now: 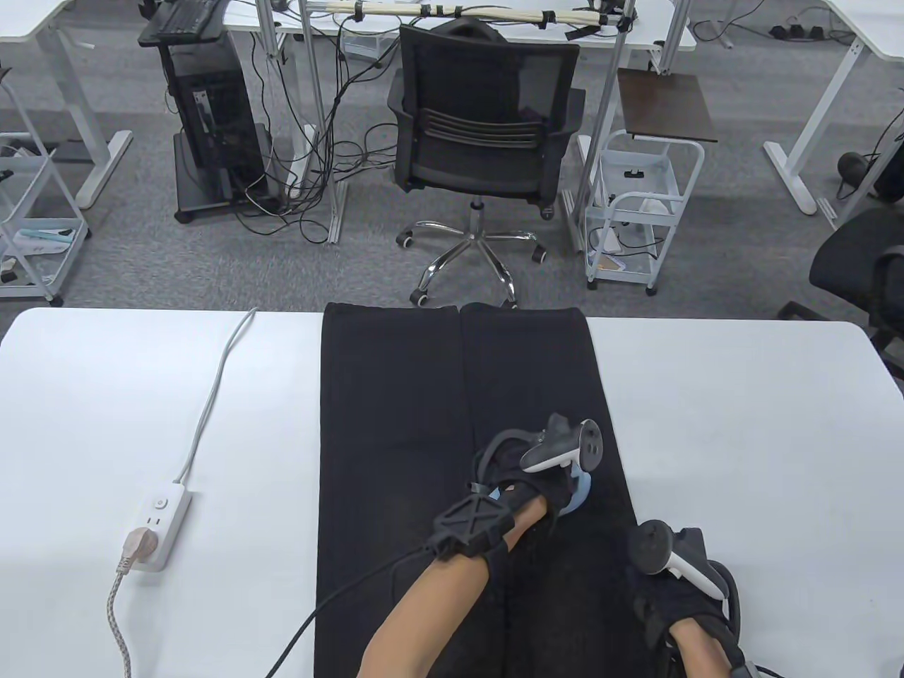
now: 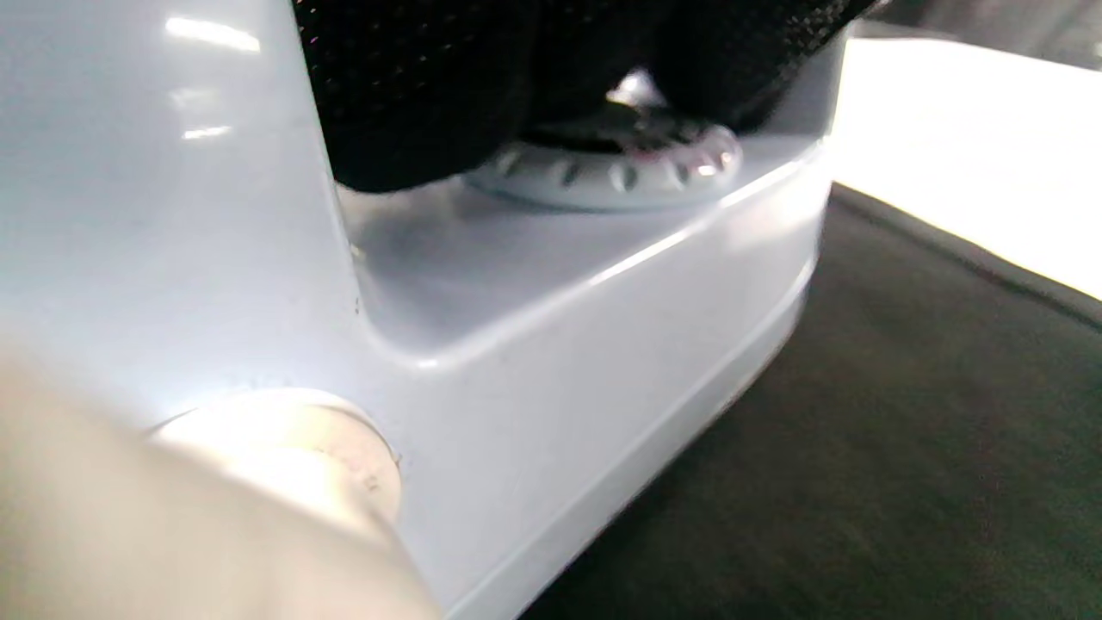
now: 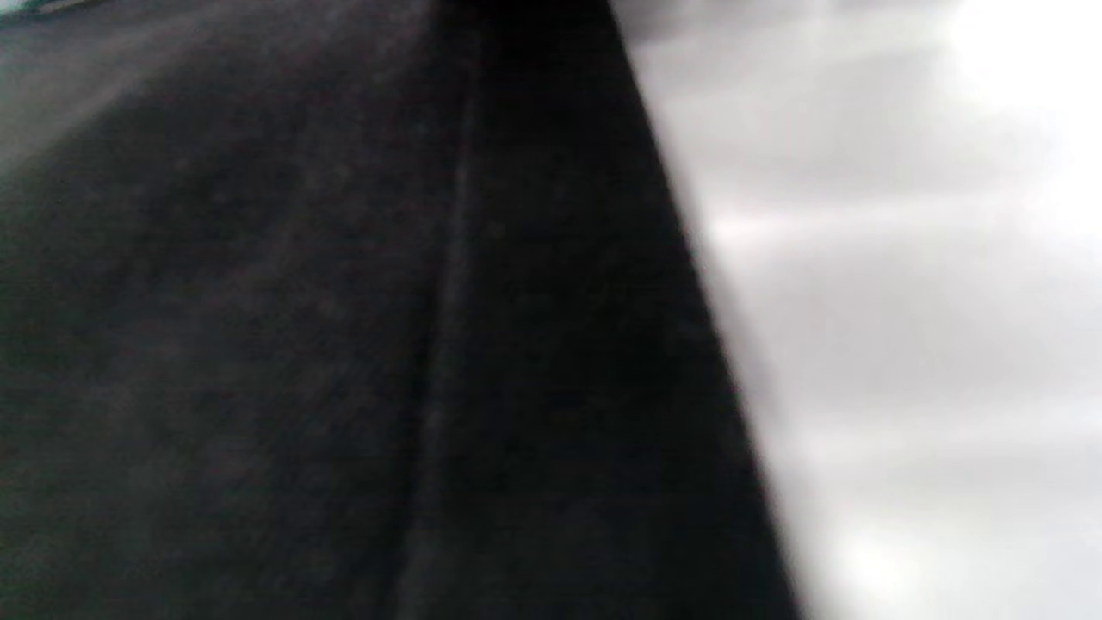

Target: Iron trousers with electric iron on table

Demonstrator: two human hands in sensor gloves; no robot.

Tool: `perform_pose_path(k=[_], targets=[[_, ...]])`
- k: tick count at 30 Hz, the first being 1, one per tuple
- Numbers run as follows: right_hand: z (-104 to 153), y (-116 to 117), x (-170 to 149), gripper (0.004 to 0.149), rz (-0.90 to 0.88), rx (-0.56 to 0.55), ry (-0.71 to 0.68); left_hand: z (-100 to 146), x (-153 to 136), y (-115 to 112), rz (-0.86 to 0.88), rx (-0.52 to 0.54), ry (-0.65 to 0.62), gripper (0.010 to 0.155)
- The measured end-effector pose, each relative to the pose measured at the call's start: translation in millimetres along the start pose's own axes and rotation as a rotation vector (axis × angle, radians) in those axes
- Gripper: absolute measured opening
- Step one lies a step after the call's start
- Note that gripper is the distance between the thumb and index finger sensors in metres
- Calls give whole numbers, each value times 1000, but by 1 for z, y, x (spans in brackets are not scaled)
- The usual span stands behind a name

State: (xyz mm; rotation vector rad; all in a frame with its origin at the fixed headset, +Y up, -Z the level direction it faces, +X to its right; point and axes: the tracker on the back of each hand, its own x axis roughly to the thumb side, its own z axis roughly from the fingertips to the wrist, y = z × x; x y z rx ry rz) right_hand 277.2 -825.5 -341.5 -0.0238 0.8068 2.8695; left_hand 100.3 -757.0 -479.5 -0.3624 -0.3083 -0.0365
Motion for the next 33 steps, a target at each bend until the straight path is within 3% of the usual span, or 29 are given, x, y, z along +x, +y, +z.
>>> perform_pose_path(k=[5, 11, 18, 24, 30, 33], targets=[[-1, 0, 0, 65, -8, 15, -7, -10, -13, 3, 53, -15, 43, 45], [-1, -4, -7, 64, -85, 39, -25, 3, -2, -2, 23, -8, 19, 45], [1, -6, -17, 62, -152, 41, -36, 47, 36, -22, -31, -15, -115, 44], [3, -6, -17, 62, -140, 42, -29, 103, 71, -45, -100, -18, -269, 45], [4, -6, -18, 62, -129, 53, -30, 152, 86, -65, -148, -14, -377, 45], [4, -6, -16, 63, -109, 55, -28, 158, 85, -67, -151, 4, -386, 45]])
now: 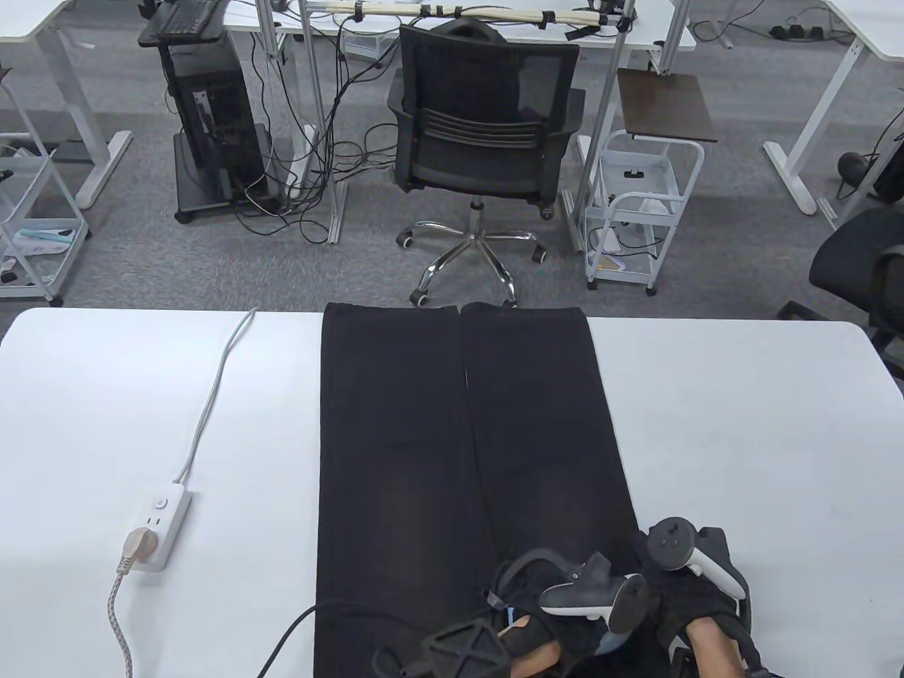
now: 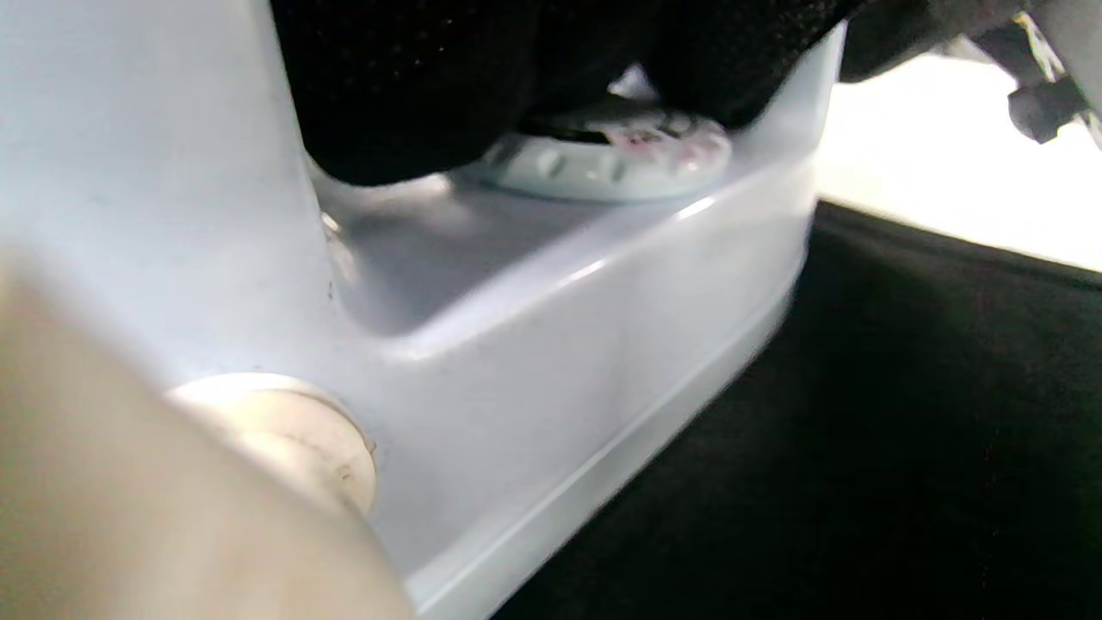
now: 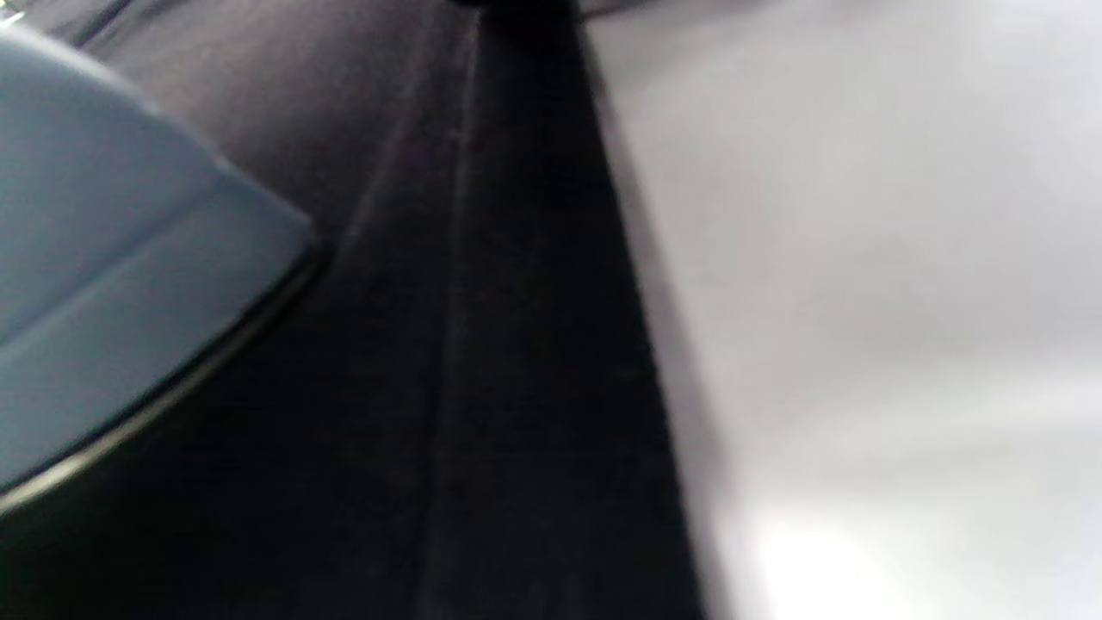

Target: Iron trousers with electric iron on table

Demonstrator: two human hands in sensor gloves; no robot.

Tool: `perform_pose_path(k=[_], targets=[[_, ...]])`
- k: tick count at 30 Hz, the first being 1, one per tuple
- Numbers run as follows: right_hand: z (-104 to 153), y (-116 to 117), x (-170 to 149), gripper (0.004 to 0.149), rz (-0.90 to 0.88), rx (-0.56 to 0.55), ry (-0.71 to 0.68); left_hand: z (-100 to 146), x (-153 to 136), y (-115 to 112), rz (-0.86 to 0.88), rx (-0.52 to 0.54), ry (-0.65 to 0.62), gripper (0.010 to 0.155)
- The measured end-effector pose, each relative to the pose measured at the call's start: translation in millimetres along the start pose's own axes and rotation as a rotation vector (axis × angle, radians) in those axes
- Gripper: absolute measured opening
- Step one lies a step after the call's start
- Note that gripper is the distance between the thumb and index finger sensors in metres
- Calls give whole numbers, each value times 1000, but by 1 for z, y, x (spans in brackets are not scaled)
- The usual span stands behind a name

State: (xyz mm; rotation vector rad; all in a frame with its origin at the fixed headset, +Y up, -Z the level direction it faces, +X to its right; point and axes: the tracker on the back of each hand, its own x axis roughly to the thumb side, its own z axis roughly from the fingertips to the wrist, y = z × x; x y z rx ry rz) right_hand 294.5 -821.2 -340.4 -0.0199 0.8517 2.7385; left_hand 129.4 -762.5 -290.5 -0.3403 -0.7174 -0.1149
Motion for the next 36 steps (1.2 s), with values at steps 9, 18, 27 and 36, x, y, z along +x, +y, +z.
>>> perform_pose_path(k=[9, 18, 27, 36], targets=[[0, 2, 2, 64, 24, 9, 3, -27, -32, 12, 35, 5, 94, 45], [5, 7, 11, 66, 83, 44, 2, -85, -117, 37, 145, 14, 396, 45], [5, 7, 11, 67, 64, 57, -11, -87, -128, 39, 161, 4, 396, 44], [5, 3, 6, 65, 1, 58, -26, -59, -90, 27, 140, 0, 333, 44]])
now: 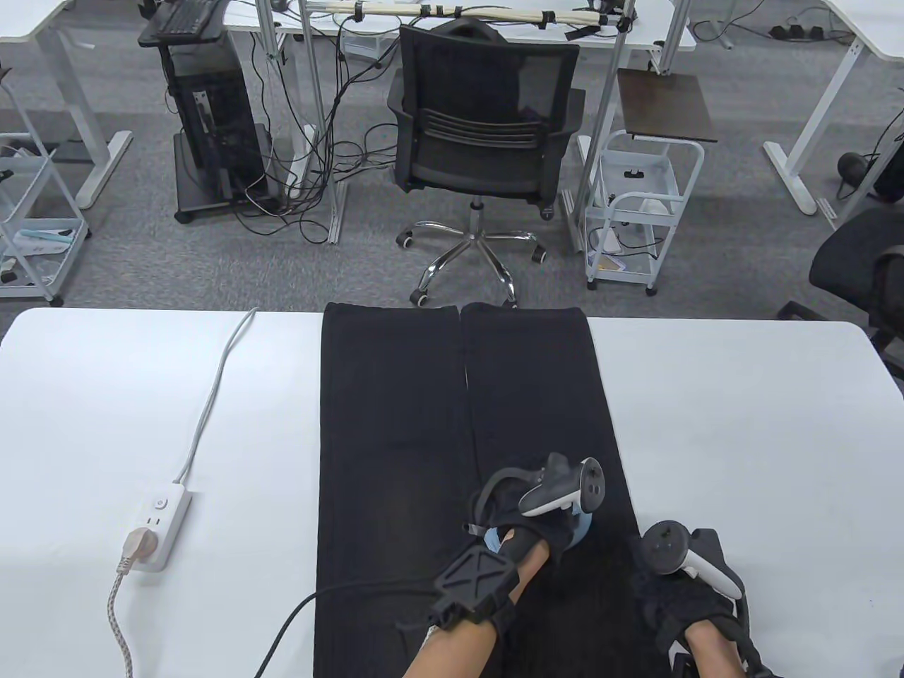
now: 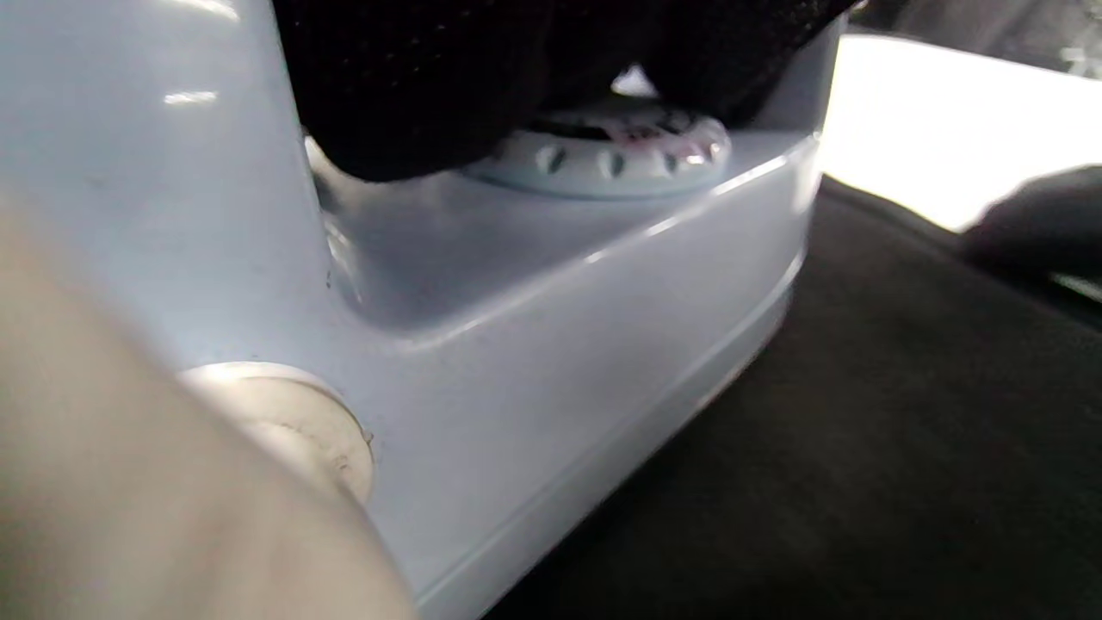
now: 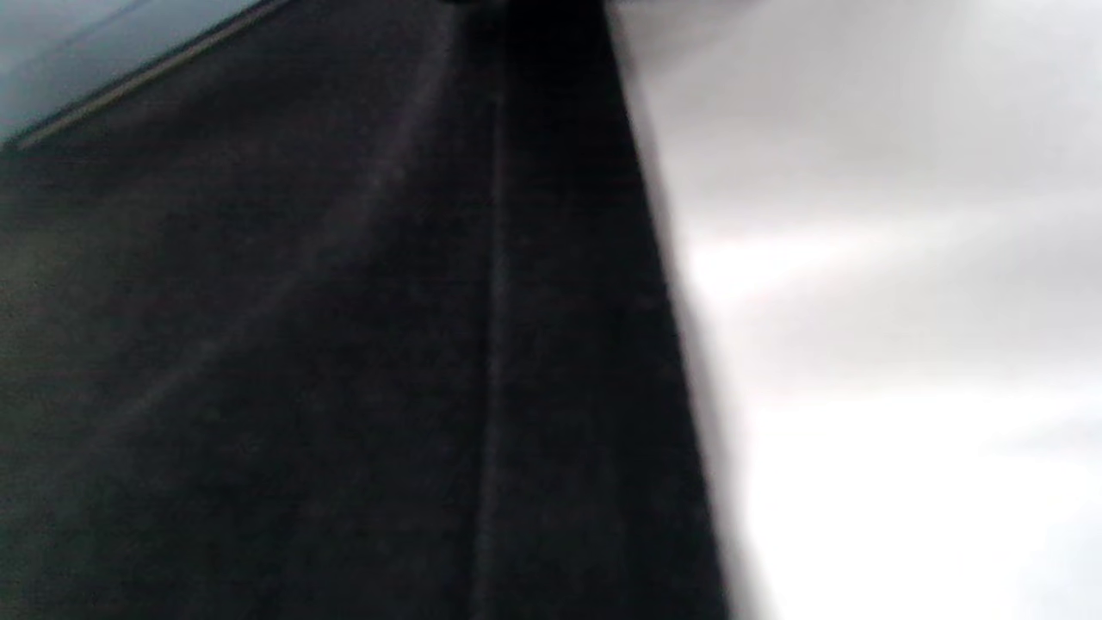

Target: Iron trousers with electric iron on table

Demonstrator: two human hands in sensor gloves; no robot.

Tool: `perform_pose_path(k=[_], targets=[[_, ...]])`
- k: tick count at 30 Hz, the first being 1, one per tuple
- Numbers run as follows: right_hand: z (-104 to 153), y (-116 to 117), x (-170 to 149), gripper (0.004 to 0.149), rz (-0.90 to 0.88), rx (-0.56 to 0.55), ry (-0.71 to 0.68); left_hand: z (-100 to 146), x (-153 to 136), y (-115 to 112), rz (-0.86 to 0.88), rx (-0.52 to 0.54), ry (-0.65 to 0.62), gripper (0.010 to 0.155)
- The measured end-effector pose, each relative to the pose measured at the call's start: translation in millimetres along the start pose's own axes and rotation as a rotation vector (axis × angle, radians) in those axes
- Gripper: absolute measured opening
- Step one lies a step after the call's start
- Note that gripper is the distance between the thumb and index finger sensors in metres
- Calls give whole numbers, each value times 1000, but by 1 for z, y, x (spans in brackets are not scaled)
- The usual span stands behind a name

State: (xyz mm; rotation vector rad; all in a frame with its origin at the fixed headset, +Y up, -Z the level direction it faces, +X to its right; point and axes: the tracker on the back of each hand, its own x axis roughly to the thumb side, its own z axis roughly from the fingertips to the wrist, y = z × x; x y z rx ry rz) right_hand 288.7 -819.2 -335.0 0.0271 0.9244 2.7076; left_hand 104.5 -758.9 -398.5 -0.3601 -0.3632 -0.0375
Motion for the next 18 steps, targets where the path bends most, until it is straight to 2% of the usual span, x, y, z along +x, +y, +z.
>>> perform_pose_path(k=[7, 13, 18], targets=[[1, -5, -10, 62, -60, -20, 1, 47, 36, -20, -48, -9, -126, 44], [2, -4, -10, 63, -57, -17, 0, 82, 53, -35, -77, 1, -198, 44], [1, -5, -10, 63, -54, -17, 0, 82, 52, -35, -59, -11, -202, 44]])
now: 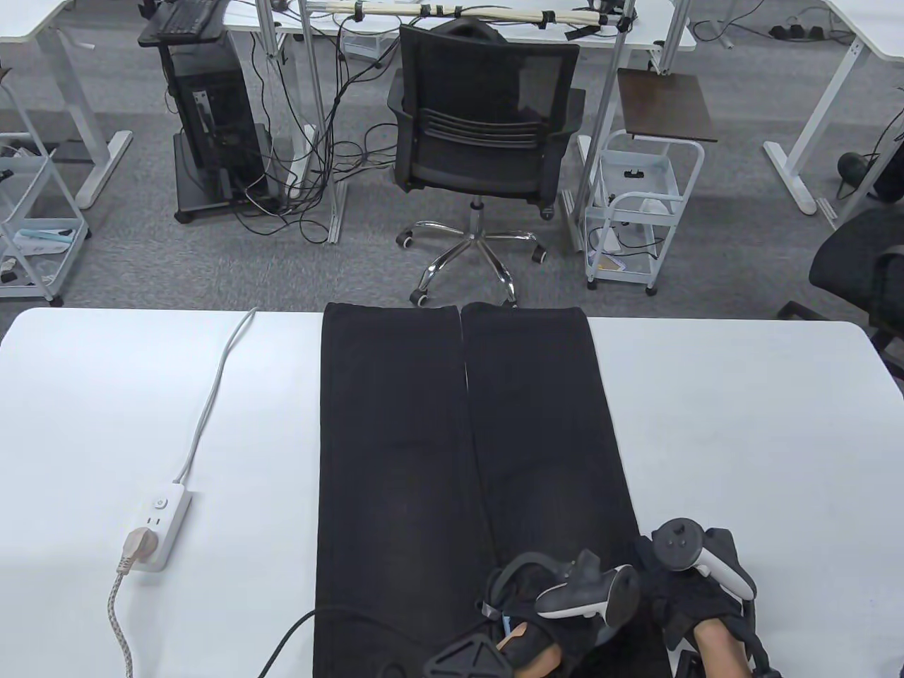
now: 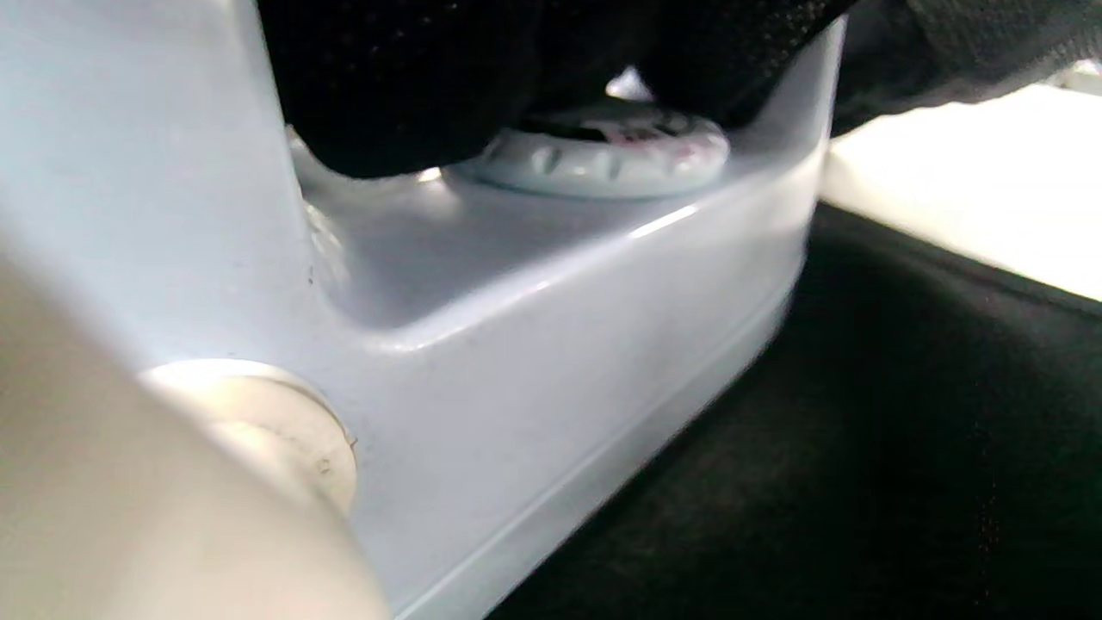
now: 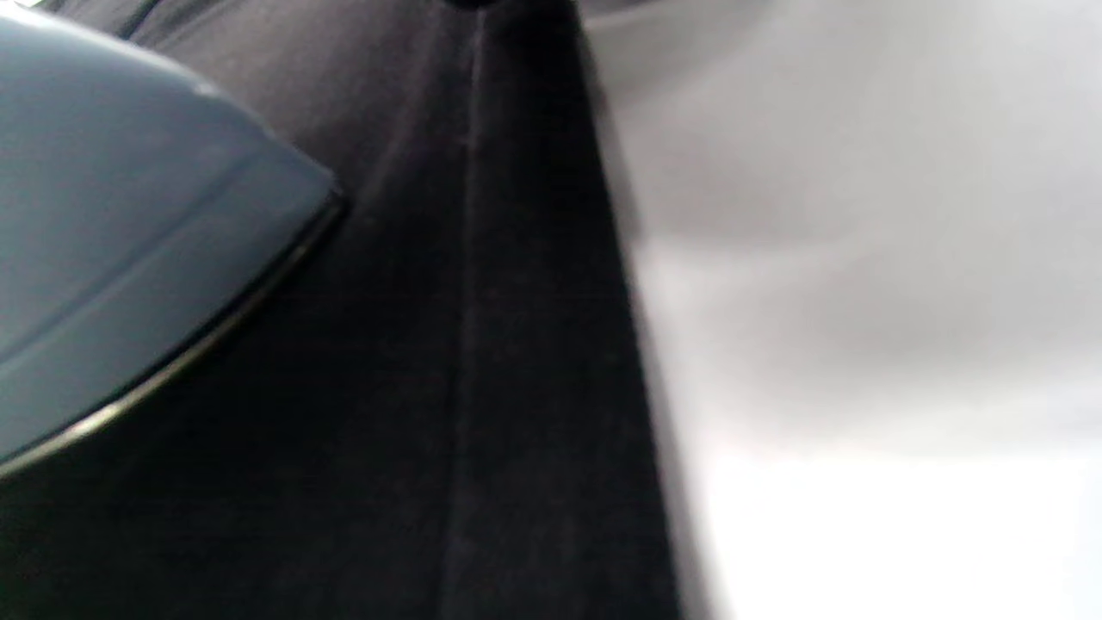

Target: Iron trousers with electric iron on table

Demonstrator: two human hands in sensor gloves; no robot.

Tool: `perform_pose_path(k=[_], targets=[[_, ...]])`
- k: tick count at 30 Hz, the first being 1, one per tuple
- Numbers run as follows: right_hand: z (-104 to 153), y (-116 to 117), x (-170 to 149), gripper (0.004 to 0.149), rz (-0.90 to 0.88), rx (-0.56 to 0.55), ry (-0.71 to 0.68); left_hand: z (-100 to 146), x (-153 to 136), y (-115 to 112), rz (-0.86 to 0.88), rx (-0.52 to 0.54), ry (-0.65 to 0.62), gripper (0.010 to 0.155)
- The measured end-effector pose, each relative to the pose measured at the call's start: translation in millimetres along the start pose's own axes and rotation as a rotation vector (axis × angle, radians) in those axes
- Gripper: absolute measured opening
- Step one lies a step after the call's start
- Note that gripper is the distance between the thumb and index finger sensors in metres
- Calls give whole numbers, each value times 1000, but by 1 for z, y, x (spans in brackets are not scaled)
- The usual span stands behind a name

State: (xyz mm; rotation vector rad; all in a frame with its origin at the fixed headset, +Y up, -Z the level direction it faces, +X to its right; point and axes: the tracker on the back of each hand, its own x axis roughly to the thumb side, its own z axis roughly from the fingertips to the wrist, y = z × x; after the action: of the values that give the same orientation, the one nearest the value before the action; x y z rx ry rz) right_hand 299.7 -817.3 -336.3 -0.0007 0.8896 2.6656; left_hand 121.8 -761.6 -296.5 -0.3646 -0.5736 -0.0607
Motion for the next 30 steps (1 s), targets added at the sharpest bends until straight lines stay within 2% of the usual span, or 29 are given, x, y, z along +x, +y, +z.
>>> perform_pose_path(k=[7, 16, 20, 24, 30], targets=[[0, 0, 1, 63, 5, 1, 4, -29, -21, 13, 25, 13, 99, 44], [0, 1, 4, 64, 30, 6, 17, -88, -84, 41, 84, 17, 251, 44], [0, 1, 5, 64, 34, 7, 22, -106, -108, 49, 112, 13, 314, 44], [0, 1, 6, 64, 27, 8, 23, -113, -117, 52, 133, 7, 339, 44], [0, 0, 5, 64, 8, 8, 21, -106, -110, 49, 108, 23, 332, 44]])
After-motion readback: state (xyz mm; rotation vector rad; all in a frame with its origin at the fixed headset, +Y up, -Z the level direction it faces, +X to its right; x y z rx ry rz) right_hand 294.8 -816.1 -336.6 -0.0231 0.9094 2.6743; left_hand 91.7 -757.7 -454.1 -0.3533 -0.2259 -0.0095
